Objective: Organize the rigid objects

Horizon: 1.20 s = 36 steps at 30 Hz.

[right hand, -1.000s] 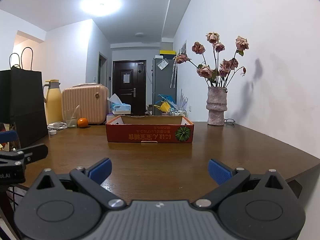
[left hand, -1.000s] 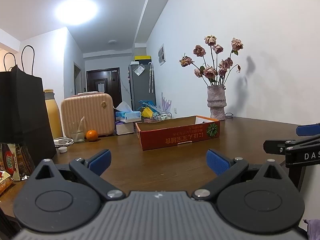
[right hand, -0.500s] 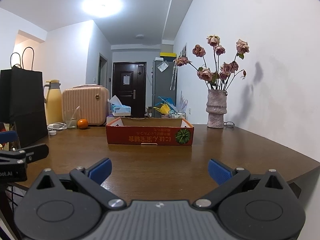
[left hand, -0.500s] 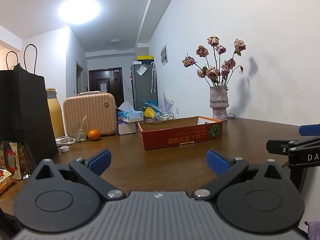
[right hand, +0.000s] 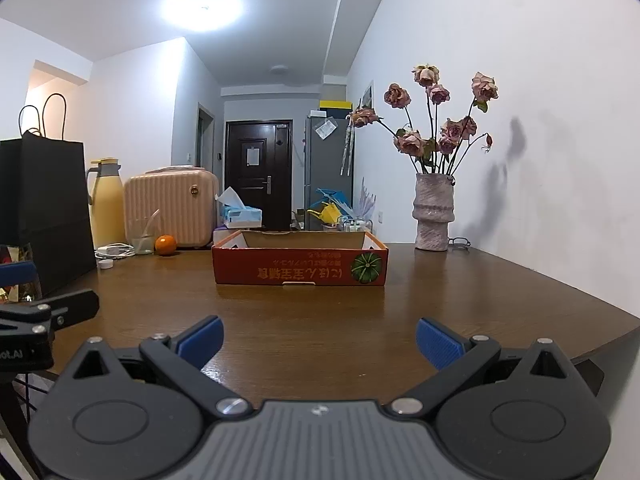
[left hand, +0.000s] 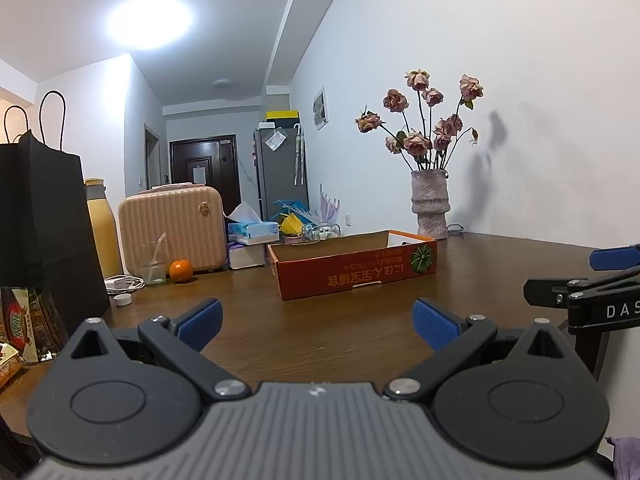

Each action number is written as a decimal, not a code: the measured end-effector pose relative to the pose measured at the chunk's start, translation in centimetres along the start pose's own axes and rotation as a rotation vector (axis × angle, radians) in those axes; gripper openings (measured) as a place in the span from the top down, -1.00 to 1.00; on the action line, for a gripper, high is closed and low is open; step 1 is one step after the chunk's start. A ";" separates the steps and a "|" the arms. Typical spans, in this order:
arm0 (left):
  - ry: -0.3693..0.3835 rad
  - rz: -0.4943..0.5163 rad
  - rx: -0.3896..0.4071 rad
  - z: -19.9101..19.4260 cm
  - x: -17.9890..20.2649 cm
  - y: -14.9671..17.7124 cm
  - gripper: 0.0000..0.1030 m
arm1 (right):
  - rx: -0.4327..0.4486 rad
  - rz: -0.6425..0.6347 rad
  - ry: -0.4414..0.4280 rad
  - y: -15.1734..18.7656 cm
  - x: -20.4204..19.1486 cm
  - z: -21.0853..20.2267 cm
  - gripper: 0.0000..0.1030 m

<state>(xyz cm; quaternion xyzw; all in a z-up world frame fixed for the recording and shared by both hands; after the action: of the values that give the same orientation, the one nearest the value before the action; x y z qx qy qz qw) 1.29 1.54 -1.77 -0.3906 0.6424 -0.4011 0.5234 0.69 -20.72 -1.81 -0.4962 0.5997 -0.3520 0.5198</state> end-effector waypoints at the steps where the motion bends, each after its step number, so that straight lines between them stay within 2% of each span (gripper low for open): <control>1: -0.001 -0.001 0.000 0.0 0.0 0.0 -1.00 | 0.000 0.001 0.001 0.0 0.0 0.0 -1.00; 36: -0.010 -0.006 0.008 0.0 -0.3 -0.2 -1.00 | -0.004 0.027 0.015 0.0 0.5 0.3 -1.00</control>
<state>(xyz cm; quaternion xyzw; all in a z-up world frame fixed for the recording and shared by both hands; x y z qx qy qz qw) 1.37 1.75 -1.49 -0.3924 0.6371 -0.4032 0.5269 0.98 -21.20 -1.96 -0.4863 0.6109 -0.3477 0.5191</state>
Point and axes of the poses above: each gripper's, at about its wrist camera, not at the fingertips, and z roughly the way its jaws point, x to its right, y to its underside, the point moved 1 cm from there along z, roughly the way its jaws point, and after that the axes turned 15 degrees about z, right-handed, at the moved point
